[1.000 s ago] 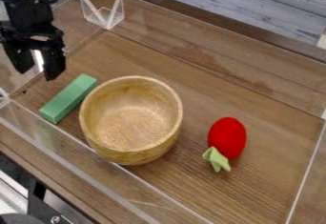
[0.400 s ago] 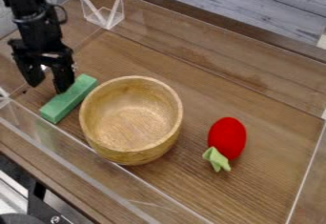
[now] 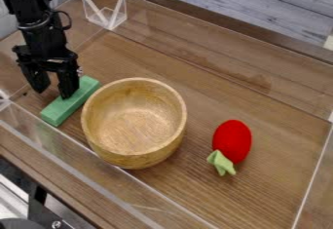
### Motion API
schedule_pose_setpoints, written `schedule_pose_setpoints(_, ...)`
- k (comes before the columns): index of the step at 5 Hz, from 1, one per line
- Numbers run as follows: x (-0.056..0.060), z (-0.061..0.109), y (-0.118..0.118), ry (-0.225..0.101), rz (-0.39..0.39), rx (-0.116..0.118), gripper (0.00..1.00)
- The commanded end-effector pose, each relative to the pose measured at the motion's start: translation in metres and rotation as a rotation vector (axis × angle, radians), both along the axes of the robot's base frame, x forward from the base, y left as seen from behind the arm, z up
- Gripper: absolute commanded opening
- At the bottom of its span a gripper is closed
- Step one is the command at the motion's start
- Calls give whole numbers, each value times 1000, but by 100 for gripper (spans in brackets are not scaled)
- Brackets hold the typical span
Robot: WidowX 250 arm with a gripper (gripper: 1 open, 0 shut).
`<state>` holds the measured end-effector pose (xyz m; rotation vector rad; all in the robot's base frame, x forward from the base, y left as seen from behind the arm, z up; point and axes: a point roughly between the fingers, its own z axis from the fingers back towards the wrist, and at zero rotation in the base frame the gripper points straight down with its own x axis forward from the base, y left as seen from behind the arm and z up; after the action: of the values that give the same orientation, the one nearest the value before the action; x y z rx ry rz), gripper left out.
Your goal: Put the green block in the brown bowl
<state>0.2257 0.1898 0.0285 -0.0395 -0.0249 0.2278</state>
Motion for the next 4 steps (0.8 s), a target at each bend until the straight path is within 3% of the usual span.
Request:
schedule_pose_setpoints(1, 8, -1, 2, -20, -9, 12, 100)
schedule_pose_setpoints(4, 11, -14, -2, -9, -22, 6, 100)
